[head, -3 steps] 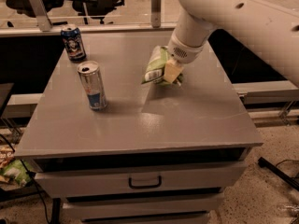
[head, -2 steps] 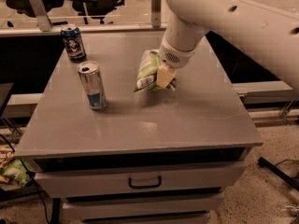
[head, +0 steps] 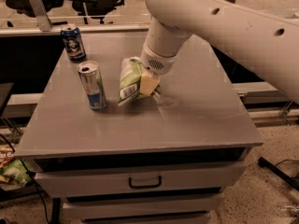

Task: Move green jalapeno chip bag near redbull can

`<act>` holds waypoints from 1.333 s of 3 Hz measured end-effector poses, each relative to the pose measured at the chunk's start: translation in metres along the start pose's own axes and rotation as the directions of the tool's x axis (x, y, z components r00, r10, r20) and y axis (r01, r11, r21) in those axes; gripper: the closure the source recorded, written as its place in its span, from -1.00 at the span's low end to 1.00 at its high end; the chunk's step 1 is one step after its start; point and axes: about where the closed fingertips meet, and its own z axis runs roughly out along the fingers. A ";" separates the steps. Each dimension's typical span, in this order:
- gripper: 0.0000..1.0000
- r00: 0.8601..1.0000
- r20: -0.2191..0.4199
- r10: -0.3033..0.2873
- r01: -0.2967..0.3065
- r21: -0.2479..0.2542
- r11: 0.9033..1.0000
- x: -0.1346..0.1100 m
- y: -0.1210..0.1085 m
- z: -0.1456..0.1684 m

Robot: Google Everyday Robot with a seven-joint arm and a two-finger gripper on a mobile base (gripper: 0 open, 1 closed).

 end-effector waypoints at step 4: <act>-0.74 0.997 0.032 -0.071 0.072 -0.055 0.996 -0.021 0.020 0.006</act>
Offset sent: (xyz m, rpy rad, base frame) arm -0.0140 0.0326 -0.0070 0.0335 0.0448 0.1158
